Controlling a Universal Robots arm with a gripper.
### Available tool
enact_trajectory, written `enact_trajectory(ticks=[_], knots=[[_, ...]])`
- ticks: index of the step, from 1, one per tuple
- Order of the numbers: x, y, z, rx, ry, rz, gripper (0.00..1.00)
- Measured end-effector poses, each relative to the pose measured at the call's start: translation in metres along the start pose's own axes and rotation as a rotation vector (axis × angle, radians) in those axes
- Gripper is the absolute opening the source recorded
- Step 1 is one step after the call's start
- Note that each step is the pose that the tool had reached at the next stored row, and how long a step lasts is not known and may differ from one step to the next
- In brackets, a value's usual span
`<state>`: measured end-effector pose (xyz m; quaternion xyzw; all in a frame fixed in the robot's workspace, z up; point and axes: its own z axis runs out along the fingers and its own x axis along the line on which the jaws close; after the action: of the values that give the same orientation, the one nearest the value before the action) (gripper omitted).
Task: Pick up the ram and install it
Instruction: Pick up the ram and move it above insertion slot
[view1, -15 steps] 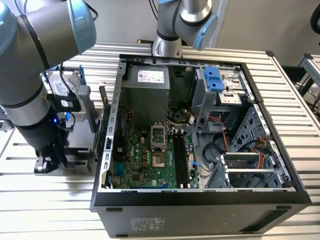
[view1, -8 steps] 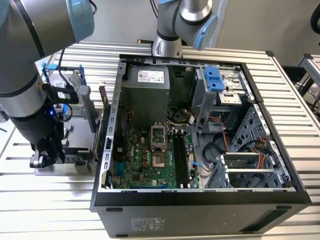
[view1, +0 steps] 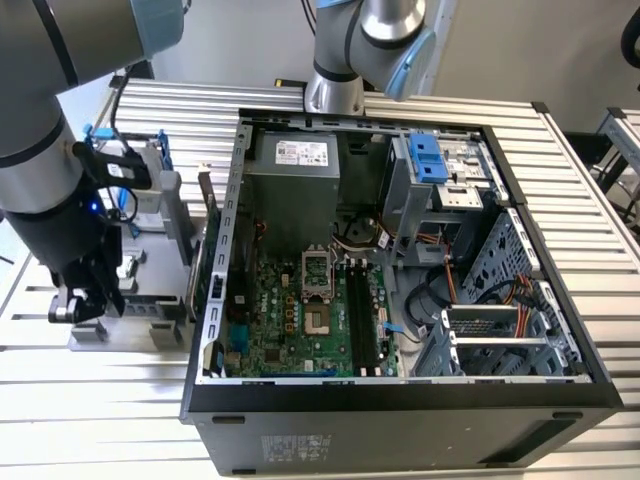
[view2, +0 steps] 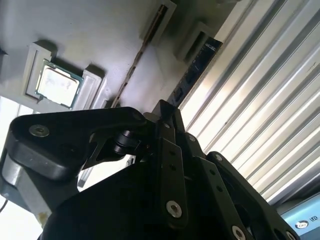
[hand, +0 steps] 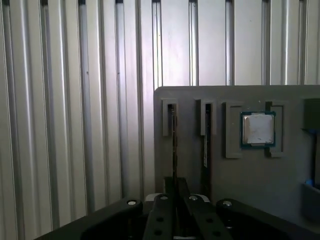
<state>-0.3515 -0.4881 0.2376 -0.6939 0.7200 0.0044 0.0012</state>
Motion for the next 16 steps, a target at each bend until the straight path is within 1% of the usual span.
enact_trajectory(ticks=[5, 16], knots=[[-0.0001, 0.0, -0.011, 0.0, 0.0, 0.001, 0.0], [-0.0003, 0.0001, -0.0374, 0.0, 0.0, 0.004, 0.0]])
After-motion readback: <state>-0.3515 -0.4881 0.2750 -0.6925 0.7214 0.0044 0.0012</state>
